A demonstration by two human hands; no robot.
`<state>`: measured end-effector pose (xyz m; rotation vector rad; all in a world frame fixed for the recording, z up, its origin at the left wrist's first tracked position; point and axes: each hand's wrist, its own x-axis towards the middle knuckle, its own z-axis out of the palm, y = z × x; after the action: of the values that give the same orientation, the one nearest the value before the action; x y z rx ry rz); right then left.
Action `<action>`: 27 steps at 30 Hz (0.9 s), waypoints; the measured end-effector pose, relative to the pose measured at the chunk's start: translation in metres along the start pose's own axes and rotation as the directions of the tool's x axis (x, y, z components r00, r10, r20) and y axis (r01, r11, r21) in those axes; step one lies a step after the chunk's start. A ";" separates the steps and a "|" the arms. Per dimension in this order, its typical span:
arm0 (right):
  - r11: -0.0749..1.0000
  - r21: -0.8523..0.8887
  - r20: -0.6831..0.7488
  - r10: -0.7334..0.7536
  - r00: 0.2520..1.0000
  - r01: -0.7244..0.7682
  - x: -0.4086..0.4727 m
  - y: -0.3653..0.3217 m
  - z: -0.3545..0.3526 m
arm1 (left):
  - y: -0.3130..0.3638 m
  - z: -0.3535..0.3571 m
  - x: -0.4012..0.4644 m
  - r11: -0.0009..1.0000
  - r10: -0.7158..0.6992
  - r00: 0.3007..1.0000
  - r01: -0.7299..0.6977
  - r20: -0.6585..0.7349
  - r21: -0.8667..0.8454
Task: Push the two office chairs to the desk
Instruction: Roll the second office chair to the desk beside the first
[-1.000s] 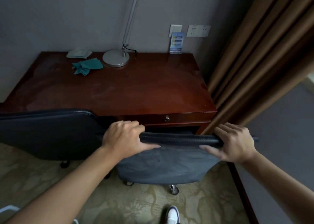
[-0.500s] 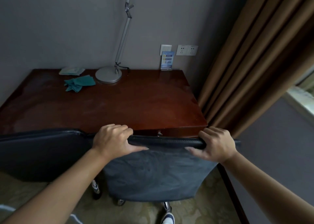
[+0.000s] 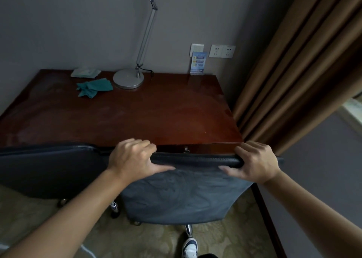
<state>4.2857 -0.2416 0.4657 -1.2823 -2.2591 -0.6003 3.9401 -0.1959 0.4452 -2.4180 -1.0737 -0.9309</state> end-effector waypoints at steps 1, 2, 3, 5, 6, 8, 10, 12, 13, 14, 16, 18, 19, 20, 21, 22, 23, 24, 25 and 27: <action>1.000 0.005 -0.004 -0.008 1.000 0.008 -0.003 0.002 0.001 | 0.004 0.001 -0.005 1.000 -0.003 1.000 0.003 -0.009 0.003; 1.000 0.009 -0.008 -0.018 1.000 0.018 -0.005 0.009 0.003 | 0.008 0.005 -0.006 1.000 -0.010 1.000 0.010 -0.018 0.005; 0.999 0.010 -0.010 -0.031 0.999 0.031 -0.005 0.013 0.002 | 0.012 0.006 -0.007 1.000 -0.021 0.999 0.022 -0.029 0.012; 0.999 0.009 -0.004 -0.043 0.999 0.044 0.000 0.025 0.005 | 0.016 0.012 0.001 0.999 -0.032 0.998 0.033 -0.046 0.031; 0.999 0.000 -0.009 -0.048 0.999 0.048 0.004 0.031 0.007 | 0.017 0.014 0.007 0.999 -0.029 0.998 0.032 -0.055 0.040; 0.999 -0.028 -0.042 -0.039 0.998 0.038 0.010 0.041 0.014 | 0.014 0.019 0.020 0.998 -0.025 0.998 0.027 -0.056 0.050; 0.998 -0.046 -0.080 -0.034 0.996 0.030 0.014 0.046 0.021 | 0.008 0.023 0.027 0.998 -0.024 0.998 0.028 -0.053 0.063; 0.999 -0.049 -0.097 -0.029 0.995 0.024 0.017 0.046 0.025 | 0.001 0.024 0.032 0.998 -0.015 0.999 0.018 -0.050 0.059; 0.998 -0.053 -0.106 -0.025 0.994 0.019 0.018 0.046 0.027 | -0.002 0.024 0.034 0.998 -0.007 0.999 0.010 -0.050 0.062; 0.998 -0.059 -0.113 -0.023 0.993 0.016 0.020 0.046 0.029 | -0.005 0.024 0.037 0.998 0.002 0.999 0.001 -0.050 0.067; 0.998 -0.063 -0.115 -0.005 0.993 -0.003 0.024 0.045 0.028 | -0.009 0.024 0.042 0.997 0.017 0.999 -0.014 -0.043 0.075; 0.999 -0.052 -0.106 0.009 0.994 -0.014 0.028 0.043 0.027 | -0.014 0.023 0.045 0.996 0.021 0.999 -0.018 -0.034 0.086; 0.999 -0.048 -0.103 0.011 0.995 -0.016 0.030 0.041 0.028 | -0.016 0.022 0.045 0.996 0.016 1.000 -0.013 -0.026 0.091; 0.999 -0.040 -0.097 0.012 0.995 -0.016 0.032 0.038 0.029 | -0.018 0.020 0.042 0.996 0.007 1.000 -0.006 -0.014 0.092; 0.999 -0.029 -0.092 0.010 0.996 -0.013 0.033 0.034 0.031 | -0.018 0.018 0.037 0.995 0.000 1.000 0.001 -0.008 0.098; 1.000 -0.019 -0.086 0.002 0.996 -0.003 0.034 0.030 0.035 | -0.019 0.016 0.030 0.994 -0.010 1.000 0.011 -0.006 0.108; 1.000 -0.010 -0.078 -0.009 0.997 0.008 0.035 0.027 0.040 | -0.020 0.015 0.022 0.993 -0.023 1.000 0.023 -0.001 0.115; 1.000 0.000 -0.070 -0.022 0.997 0.022 0.036 0.024 0.043 | -0.019 0.013 0.016 0.992 -0.037 0.999 0.037 0.005 0.123; 1.000 0.006 -0.058 -0.029 0.998 0.029 0.036 0.025 0.046 | -0.018 0.012 0.012 0.990 -0.052 0.999 0.050 0.012 0.131; 1.000 0.007 -0.024 -0.020 1.000 0.021 0.037 0.032 0.047 | -0.013 0.015 0.016 0.988 -0.069 0.997 0.065 0.021 0.139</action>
<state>4.2881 -0.1746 0.4549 -1.2436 -2.2556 -0.6110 3.9445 -0.1709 0.4459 -2.3005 -1.1945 -0.8193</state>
